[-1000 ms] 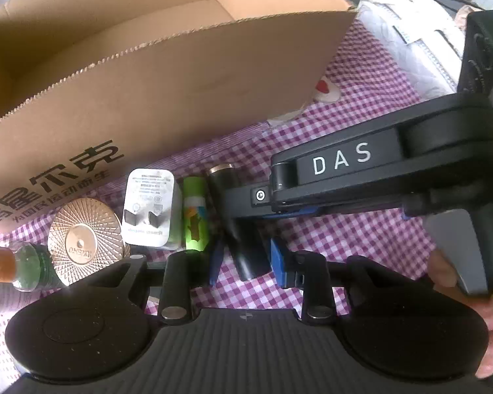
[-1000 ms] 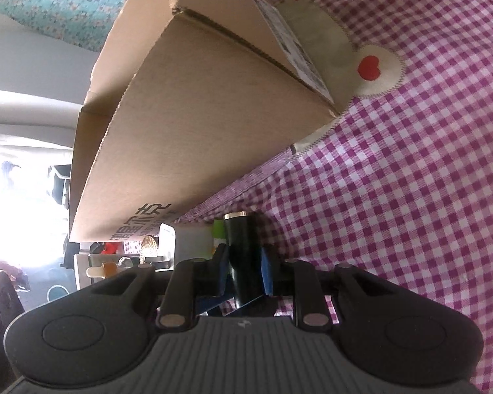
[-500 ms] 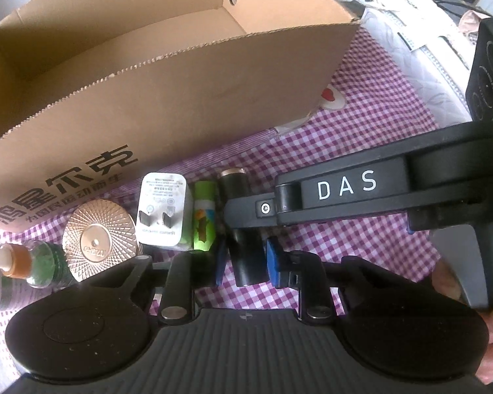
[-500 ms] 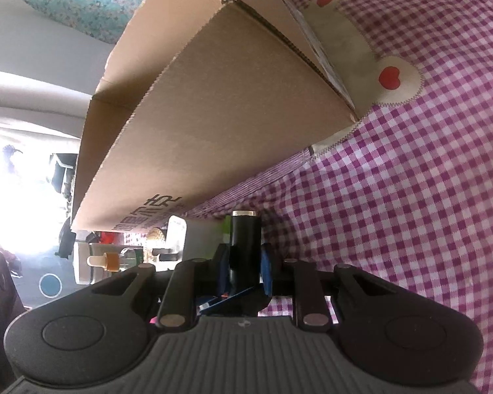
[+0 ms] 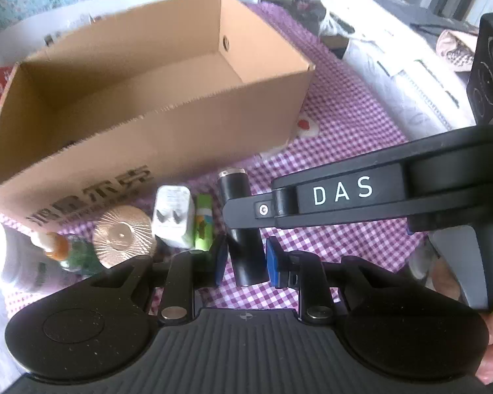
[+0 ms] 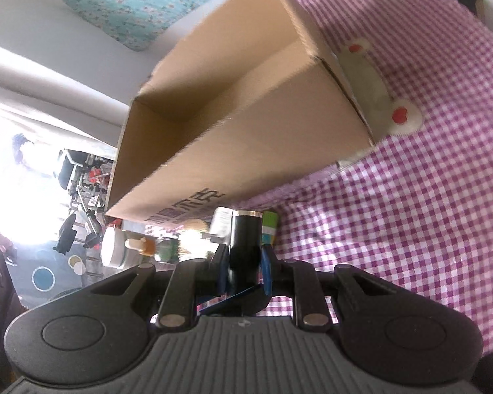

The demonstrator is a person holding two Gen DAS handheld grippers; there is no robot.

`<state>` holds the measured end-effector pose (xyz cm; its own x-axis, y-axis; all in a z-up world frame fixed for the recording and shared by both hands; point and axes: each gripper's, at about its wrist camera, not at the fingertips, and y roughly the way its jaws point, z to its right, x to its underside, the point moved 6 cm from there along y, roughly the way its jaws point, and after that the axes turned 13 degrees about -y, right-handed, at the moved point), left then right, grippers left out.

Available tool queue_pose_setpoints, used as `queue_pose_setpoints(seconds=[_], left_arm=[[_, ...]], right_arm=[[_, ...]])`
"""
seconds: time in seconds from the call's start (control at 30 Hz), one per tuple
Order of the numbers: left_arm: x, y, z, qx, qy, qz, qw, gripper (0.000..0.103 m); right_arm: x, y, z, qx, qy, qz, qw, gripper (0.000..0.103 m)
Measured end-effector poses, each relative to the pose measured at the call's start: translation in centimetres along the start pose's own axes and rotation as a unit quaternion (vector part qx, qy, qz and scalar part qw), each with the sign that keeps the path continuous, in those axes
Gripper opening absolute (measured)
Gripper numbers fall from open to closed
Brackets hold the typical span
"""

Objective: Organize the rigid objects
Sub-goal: 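Lift the black cylinder into the box and open the right tool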

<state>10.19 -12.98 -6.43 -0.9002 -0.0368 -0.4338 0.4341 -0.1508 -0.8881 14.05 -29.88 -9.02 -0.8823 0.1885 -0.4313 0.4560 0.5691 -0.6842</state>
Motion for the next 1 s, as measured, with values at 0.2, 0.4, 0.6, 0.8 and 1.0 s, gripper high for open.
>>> queue_pose_setpoints(seconds=[0.2, 0.4, 0.6, 0.8, 1.0], left_arm=[[-0.4, -2.5, -0.6, -0.005, -0.003, 0.037, 0.9993, 0.024], [-1.1, -5.3, -1.6, -0.011, -0.009, 0.071, 0.9974, 0.024], [-2.0, -6.9, -2.3, -0.014, -0.015, 0.09, 0.9957, 0.024], [-4.3, -7.3, -2.9, -0.02, -0.023, 0.099, 0.9946, 0.024], [-7.7, -6.8, -4.3, -0.022, -0.042, 0.102, 0.9937, 0.024]], right_arm=[[-0.9, -0.9, -2.9, -0.003, -0.036, 0.02, 0.999, 0.023], [-2.3, -2.1, -5.4, -0.004, -0.079, 0.038, 0.996, 0.023], [-3.5, -2.3, -6.7, -0.013, -0.099, 0.046, 0.994, 0.023], [-5.7, -2.3, -7.7, -0.025, -0.113, 0.054, 0.992, 0.023], [-9.2, -1.1, -8.7, -0.032, -0.127, 0.055, 0.99, 0.023]])
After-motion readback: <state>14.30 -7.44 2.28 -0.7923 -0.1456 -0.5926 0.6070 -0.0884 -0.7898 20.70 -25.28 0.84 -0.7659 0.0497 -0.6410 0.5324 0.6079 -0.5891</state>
